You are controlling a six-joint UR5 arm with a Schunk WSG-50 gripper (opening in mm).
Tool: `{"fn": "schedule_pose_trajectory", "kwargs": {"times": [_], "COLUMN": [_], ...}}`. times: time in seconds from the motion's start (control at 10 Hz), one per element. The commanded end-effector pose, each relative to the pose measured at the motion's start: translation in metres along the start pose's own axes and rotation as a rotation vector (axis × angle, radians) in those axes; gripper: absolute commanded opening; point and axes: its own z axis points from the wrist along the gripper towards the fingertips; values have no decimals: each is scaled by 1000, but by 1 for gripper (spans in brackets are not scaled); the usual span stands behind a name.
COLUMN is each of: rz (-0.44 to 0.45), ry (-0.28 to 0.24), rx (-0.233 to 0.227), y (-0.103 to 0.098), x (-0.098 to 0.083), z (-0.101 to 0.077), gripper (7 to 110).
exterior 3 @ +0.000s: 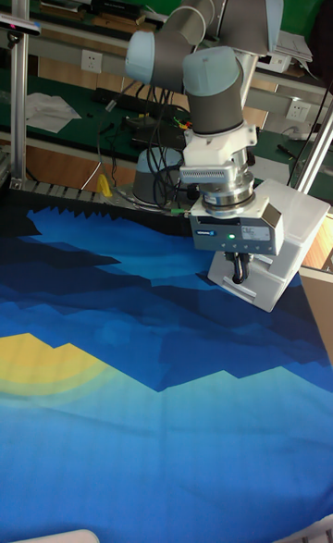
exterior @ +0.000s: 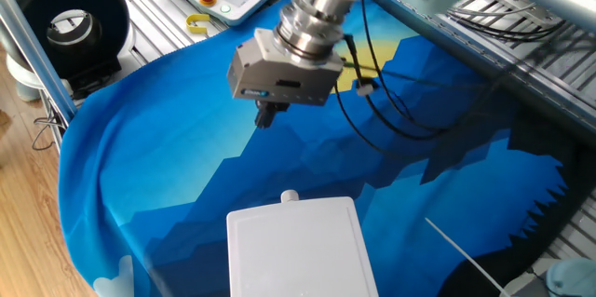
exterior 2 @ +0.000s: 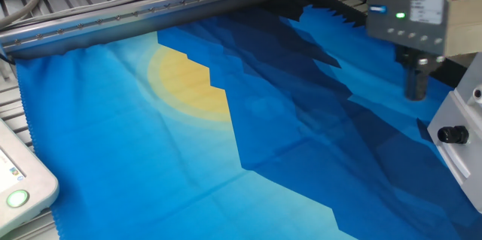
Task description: Grasp the handle and open the drawer
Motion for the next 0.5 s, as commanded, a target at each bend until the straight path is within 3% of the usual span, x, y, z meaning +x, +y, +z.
{"fn": "schedule_pose_trajectory", "kwargs": {"times": [0.0,0.4], "rz": [18,-11], "ry": [40,25], "rx": [-6,-28], "y": [13,0], "x": [-6,-1], "z": [-13,-12], "gripper": [7,7]}}
